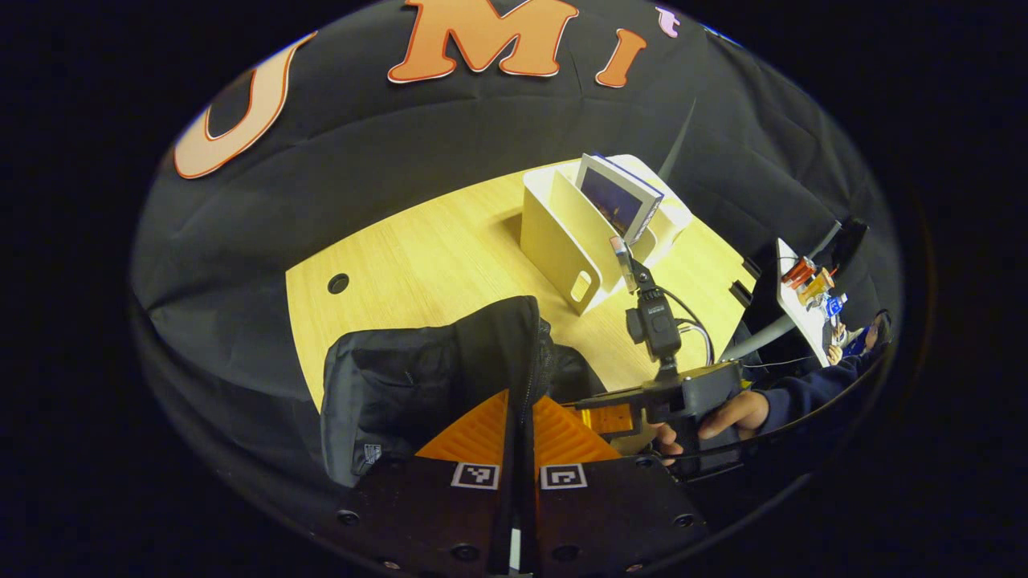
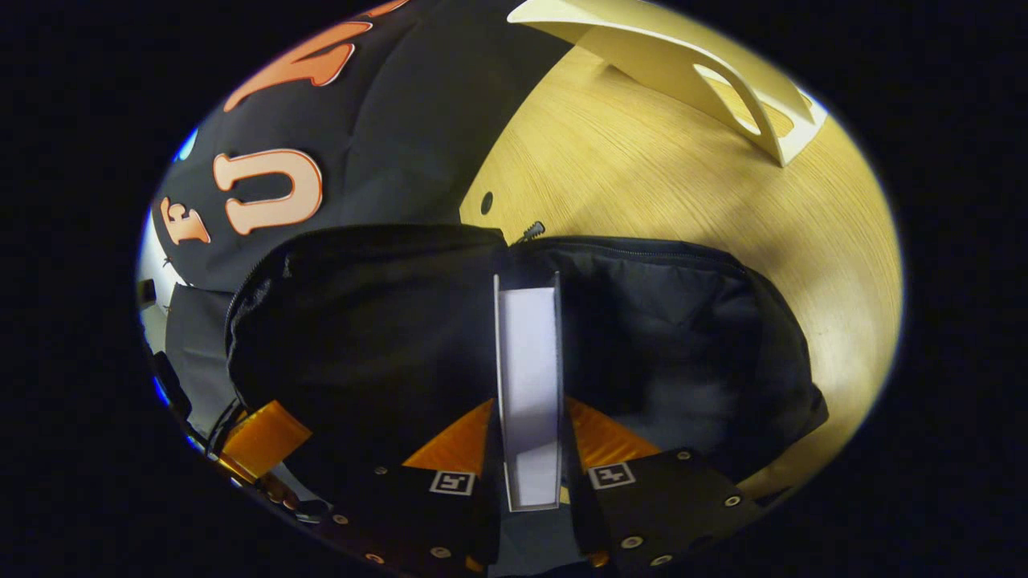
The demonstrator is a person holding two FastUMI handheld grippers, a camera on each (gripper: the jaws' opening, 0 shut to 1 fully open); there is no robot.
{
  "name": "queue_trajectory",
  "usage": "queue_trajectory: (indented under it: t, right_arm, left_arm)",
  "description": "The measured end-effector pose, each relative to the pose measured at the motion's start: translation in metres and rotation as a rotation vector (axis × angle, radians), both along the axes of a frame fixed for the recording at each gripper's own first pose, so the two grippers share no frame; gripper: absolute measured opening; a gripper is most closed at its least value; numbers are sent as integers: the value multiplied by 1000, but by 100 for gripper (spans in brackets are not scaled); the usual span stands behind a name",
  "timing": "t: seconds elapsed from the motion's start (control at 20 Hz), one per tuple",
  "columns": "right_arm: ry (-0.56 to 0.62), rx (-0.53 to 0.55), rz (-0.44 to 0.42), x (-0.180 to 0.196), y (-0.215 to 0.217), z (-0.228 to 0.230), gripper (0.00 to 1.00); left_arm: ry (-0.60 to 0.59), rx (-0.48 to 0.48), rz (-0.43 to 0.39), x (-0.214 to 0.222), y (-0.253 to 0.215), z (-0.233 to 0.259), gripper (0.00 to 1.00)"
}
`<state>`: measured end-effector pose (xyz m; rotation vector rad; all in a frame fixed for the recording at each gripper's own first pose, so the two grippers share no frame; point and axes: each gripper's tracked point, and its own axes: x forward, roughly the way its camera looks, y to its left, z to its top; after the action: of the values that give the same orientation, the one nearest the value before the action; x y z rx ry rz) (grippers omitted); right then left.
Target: Open the schoolbag, grab two books from the bookshelf and put them into the schoolbag.
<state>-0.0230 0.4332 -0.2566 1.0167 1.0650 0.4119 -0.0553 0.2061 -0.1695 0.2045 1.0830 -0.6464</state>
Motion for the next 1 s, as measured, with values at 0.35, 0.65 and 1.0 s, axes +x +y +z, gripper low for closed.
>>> queue_trajectory:
  t: [0.35,0.65,1.0]
  right_arm:
    - [-32,-187,186,-24,-41,-3,63]
    - [-15,-368,266,-38,-113,-1,97]
    - [-10,-614,323,-36,-220,16,98]
  left_arm:
    - [6,37,22,-1,-3,-15,5]
    - [32,55,73,-8,-10,-26,5]
    - [69,74,99,-12,-23,-43,5]
